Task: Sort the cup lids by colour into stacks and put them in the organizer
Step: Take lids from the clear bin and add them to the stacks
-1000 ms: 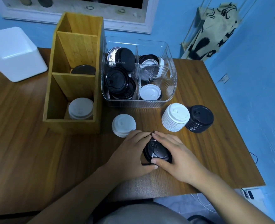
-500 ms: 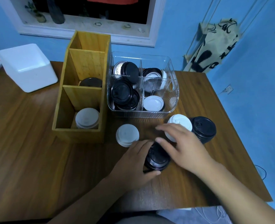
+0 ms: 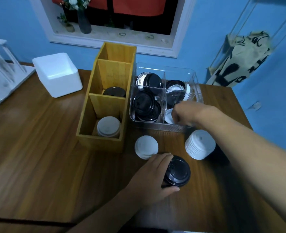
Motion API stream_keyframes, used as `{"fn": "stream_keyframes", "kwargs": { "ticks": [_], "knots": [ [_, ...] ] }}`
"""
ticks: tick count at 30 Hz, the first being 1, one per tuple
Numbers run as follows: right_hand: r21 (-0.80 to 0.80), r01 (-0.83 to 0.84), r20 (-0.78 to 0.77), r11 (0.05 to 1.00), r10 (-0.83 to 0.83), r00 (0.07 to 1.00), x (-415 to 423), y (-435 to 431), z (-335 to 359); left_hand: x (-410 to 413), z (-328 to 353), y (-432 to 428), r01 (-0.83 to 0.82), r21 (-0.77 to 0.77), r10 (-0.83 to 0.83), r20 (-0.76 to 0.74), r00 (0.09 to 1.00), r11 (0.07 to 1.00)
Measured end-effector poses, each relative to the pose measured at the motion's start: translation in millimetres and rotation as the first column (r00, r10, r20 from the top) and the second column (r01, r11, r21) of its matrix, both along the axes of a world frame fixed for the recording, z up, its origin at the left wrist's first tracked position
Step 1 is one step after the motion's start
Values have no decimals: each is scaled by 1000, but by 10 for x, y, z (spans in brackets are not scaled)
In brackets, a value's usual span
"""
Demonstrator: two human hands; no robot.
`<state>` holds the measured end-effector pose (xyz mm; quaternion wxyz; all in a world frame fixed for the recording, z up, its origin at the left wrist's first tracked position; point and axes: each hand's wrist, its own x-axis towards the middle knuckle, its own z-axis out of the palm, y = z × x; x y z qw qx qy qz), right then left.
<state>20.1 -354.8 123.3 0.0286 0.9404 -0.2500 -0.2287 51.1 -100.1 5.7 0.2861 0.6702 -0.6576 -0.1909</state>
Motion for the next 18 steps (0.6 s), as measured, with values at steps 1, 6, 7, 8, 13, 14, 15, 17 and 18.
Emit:
{"fn": "stream_keyframes", "kwargs": {
  "ticks": [1,6,7,8,13,14,15,17,18],
  "knots": [
    [-16,-21,3,1000,21,1000,6,4,-7,4,-4,-2,0,-6,0,-3,1000,1000],
    [15,-33,84,999,32,996,-30,18,-2,9,1,-6,3,-28,-4,-15,1000,1000],
    [61,-12,123,998,5,992,-43,13,30,9,-3,-9,3,-33,-3,-13,1000,999],
    [112,5,155,994,-23,988,-60,7,57,7,-4,-11,2,-38,-3,-9,1000,999],
    [274,90,261,957,-165,951,-178,64,216,0,-5,-14,4,-63,-5,-11,1000,998],
    [261,102,301,960,-181,936,-223,81,253,0,-9,-10,5,-74,-6,-12,1000,997],
    [242,112,358,964,-196,913,-289,111,296,2,-13,-2,2,-88,-4,-17,1000,996],
    [277,131,514,952,-262,817,-503,230,364,19,-4,27,-29,-134,22,-50,999,991],
    [341,133,587,931,-322,743,-645,323,376,40,9,46,-57,-165,46,-72,996,985]
  ]
}}
